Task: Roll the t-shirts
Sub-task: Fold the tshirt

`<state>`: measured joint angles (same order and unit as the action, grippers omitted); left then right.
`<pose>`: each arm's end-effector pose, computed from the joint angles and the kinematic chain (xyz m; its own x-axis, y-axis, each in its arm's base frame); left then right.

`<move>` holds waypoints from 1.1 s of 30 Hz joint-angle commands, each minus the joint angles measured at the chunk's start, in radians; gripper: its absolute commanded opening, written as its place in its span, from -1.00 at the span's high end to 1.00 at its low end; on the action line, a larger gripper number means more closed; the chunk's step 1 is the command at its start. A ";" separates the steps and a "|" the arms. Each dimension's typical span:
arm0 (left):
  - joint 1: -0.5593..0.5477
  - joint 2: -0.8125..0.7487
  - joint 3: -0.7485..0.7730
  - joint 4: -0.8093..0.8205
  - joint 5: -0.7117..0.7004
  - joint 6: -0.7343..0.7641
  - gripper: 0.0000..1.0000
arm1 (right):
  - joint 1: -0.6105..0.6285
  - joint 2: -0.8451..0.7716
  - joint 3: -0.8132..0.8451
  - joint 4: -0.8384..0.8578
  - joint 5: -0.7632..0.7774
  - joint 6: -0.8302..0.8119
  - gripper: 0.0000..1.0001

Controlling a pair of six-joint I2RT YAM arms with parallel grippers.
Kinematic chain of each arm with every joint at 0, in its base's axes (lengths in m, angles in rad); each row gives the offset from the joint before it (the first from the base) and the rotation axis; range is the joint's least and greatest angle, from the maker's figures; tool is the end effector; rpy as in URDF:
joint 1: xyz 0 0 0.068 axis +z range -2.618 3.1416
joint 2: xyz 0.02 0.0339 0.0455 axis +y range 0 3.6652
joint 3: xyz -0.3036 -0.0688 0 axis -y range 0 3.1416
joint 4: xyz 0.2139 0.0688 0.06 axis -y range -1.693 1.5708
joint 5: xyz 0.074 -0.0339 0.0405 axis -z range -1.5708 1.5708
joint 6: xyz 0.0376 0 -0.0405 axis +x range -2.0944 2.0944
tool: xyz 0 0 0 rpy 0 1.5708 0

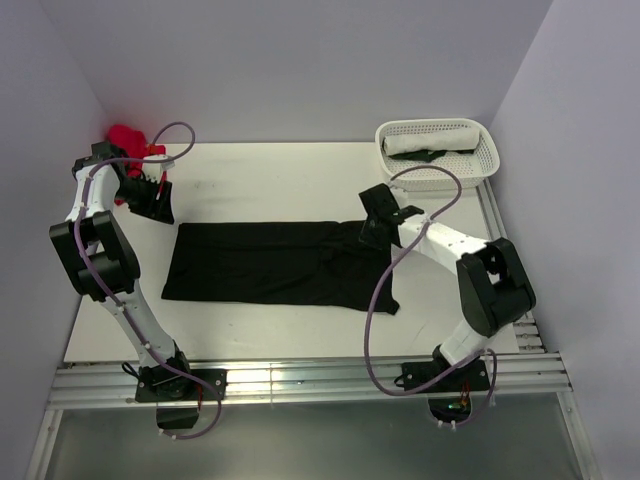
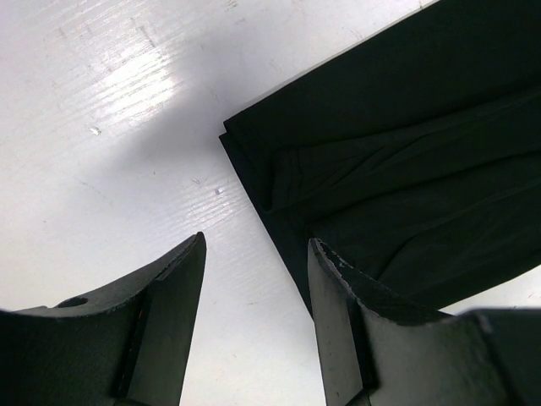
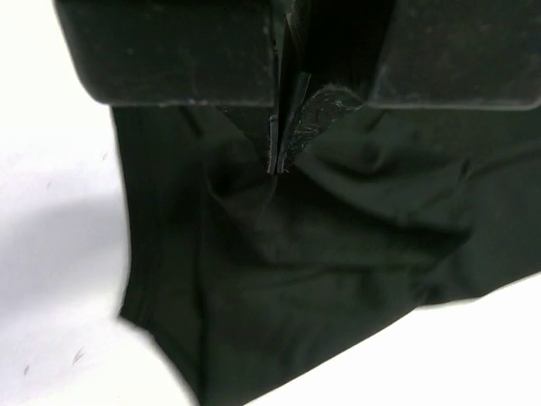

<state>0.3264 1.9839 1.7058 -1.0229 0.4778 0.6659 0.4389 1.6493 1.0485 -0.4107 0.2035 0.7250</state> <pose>0.3775 0.1095 0.2870 -0.8221 0.3009 -0.4834 0.4314 0.8832 -0.1839 0.2865 0.1261 0.2508 -0.7859 0.3485 -0.5107 0.2700 0.9365 0.2236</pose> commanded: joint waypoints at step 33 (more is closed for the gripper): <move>0.000 -0.007 -0.014 -0.013 -0.010 0.020 -0.12 | 0.274 -0.260 -0.124 -0.023 0.160 0.209 0.25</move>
<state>0.3264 1.9873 1.6886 -1.0264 0.4641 0.6693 0.7094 1.3731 0.8352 -0.4492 0.3103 0.9459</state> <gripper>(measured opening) 0.564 0.382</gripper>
